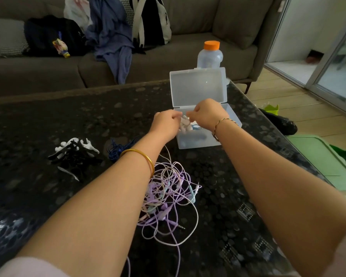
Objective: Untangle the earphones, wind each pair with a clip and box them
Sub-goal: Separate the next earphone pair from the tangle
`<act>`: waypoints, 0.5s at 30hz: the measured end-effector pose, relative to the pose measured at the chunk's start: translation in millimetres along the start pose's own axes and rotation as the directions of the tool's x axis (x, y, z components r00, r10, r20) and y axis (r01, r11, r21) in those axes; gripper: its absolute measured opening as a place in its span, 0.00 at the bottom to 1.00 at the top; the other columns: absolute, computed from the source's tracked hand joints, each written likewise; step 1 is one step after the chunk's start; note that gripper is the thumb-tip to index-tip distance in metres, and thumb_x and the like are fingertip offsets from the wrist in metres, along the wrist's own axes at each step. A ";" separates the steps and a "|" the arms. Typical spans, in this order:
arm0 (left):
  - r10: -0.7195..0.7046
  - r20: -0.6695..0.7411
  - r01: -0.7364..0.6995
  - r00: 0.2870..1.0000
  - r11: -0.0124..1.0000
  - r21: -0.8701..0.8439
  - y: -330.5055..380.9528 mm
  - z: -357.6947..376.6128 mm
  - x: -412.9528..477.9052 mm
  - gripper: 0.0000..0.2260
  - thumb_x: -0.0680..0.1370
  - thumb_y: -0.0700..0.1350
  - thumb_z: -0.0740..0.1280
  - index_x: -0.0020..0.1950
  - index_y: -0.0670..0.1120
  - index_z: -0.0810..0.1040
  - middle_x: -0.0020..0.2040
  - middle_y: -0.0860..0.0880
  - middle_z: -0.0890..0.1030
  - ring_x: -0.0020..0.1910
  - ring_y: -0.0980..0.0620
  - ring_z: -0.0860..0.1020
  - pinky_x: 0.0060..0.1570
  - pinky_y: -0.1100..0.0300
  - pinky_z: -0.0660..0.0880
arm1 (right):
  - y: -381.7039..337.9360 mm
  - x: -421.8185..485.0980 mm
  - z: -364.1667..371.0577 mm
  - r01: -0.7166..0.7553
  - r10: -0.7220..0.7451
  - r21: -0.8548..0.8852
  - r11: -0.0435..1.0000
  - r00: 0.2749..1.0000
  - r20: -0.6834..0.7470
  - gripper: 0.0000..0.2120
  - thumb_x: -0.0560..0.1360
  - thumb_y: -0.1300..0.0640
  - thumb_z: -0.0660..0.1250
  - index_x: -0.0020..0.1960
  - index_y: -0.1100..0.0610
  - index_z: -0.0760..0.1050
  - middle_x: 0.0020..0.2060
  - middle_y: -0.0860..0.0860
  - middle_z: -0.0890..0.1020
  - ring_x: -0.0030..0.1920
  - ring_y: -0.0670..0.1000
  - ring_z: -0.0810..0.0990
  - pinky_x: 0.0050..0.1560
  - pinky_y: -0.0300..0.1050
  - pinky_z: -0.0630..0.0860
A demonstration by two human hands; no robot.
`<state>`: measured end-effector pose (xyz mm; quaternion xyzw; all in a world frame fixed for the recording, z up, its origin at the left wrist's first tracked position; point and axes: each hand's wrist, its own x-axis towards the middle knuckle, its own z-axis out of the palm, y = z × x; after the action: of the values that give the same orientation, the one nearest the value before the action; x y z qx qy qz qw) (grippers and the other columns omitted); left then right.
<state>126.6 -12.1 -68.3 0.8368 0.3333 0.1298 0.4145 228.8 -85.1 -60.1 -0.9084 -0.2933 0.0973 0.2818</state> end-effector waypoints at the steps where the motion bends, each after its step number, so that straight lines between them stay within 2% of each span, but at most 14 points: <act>1: 0.003 -0.029 -0.004 1.000 0.999 -0.034 -0.8 -2.4 -4.6 0.15 0.83 0.44 0.56 0.66 0.49 0.75 0.67 0.44 0.71 0.60 0.46 0.74 0.62 0.48 0.74 | 1.7 -3.2 -1.2 0.001 -0.001 -0.011 1.000 0.999 -0.033 0.11 0.76 0.50 0.64 0.43 0.57 0.78 0.36 0.54 0.78 0.42 0.56 0.78 0.48 0.51 0.79; 5: -0.040 -0.148 0.033 0.988 0.998 -0.055 -2.7 -14.8 -30.8 0.14 0.82 0.39 0.57 0.65 0.46 0.76 0.63 0.45 0.76 0.60 0.47 0.75 0.61 0.49 0.75 | 0.9 -31.9 -6.1 0.039 -0.055 -0.083 0.996 0.979 -0.197 0.11 0.78 0.54 0.60 0.45 0.58 0.79 0.42 0.56 0.80 0.48 0.58 0.77 0.52 0.52 0.78; 8: -0.104 -0.208 0.092 0.973 0.994 -0.064 -6.9 -28.1 -61.9 0.12 0.80 0.37 0.59 0.60 0.47 0.78 0.61 0.45 0.78 0.59 0.47 0.76 0.60 0.50 0.75 | -5.9 -72.0 -12.0 0.135 -0.128 0.003 0.991 0.948 -0.291 0.11 0.79 0.58 0.59 0.50 0.58 0.81 0.46 0.55 0.82 0.49 0.56 0.78 0.52 0.49 0.78; 10: -0.119 -0.180 0.119 0.976 0.993 -0.012 -9.1 -37.4 -83.2 0.09 0.79 0.37 0.62 0.54 0.47 0.79 0.58 0.46 0.79 0.58 0.47 0.77 0.60 0.50 0.75 | -9.0 -105.0 -16.2 0.168 -0.151 0.080 0.982 0.971 -0.183 0.11 0.79 0.60 0.61 0.54 0.58 0.81 0.50 0.53 0.81 0.49 0.54 0.79 0.51 0.46 0.79; 13: -0.144 -0.037 0.147 0.989 0.986 0.080 -11.1 -49.6 -119.7 0.05 0.78 0.38 0.65 0.46 0.46 0.80 0.48 0.46 0.80 0.54 0.47 0.78 0.54 0.55 0.76 | -12.7 -156.9 -16.4 0.159 -0.177 0.133 0.978 0.975 0.136 0.08 0.76 0.65 0.63 0.50 0.58 0.80 0.45 0.56 0.82 0.40 0.53 0.82 0.41 0.40 0.80; 15: -0.162 0.034 0.155 0.986 0.976 0.152 -14.4 -55.3 -137.6 0.03 0.77 0.40 0.67 0.45 0.44 0.81 0.48 0.44 0.81 0.51 0.46 0.79 0.49 0.55 0.75 | -16.1 -178.5 -12.1 0.157 -0.184 0.125 0.980 0.952 0.245 0.08 0.75 0.68 0.64 0.48 0.60 0.79 0.40 0.58 0.83 0.34 0.51 0.82 0.37 0.40 0.81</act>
<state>-9.6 -63.8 -36.9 0.8389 0.3979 0.0520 0.3676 80.8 -184.7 -38.9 -0.8436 -0.3988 0.2041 0.2961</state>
